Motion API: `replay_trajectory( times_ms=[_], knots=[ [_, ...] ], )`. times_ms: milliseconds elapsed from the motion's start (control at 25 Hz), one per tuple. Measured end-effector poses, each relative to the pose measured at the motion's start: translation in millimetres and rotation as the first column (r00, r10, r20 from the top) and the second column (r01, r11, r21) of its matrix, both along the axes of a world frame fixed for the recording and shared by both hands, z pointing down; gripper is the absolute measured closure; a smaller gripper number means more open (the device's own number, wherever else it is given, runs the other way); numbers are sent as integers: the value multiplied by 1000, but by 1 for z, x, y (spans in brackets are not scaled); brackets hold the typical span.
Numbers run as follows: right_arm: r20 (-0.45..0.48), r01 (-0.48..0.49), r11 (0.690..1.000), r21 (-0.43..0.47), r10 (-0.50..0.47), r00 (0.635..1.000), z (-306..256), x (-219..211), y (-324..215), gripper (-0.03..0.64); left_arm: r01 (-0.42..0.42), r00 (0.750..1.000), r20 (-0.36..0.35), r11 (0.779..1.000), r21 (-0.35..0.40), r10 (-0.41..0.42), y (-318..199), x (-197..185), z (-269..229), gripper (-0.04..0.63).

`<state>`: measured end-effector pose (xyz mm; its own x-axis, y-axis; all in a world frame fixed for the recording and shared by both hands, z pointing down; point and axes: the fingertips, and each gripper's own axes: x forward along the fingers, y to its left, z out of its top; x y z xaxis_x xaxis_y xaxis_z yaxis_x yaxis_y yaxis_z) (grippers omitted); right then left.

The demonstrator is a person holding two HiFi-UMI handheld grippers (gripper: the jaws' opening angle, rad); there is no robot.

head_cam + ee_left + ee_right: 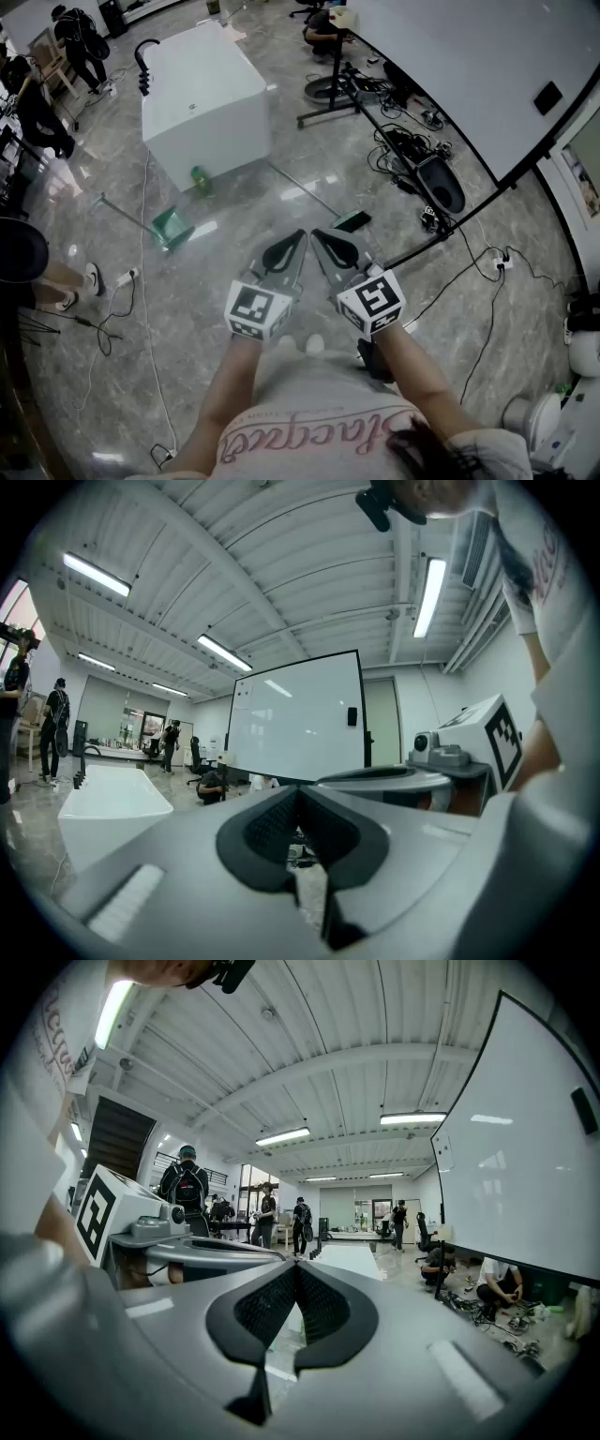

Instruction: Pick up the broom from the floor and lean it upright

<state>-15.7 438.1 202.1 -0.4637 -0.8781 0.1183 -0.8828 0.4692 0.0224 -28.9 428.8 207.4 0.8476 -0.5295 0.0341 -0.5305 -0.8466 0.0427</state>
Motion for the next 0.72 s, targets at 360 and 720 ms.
replay_trajectory(
  times_ms=[360,720],
  knots=[
    [5,8,1000,-6,-8,1000,-1,5,1,617,4,1000,0,1000,9,-4,-1,5,-10,597],
    [24,38,999,-9,-38,999,6,10,9,615,24,1000,12,1000,9,-25,2,11,-4,597]
  ],
)
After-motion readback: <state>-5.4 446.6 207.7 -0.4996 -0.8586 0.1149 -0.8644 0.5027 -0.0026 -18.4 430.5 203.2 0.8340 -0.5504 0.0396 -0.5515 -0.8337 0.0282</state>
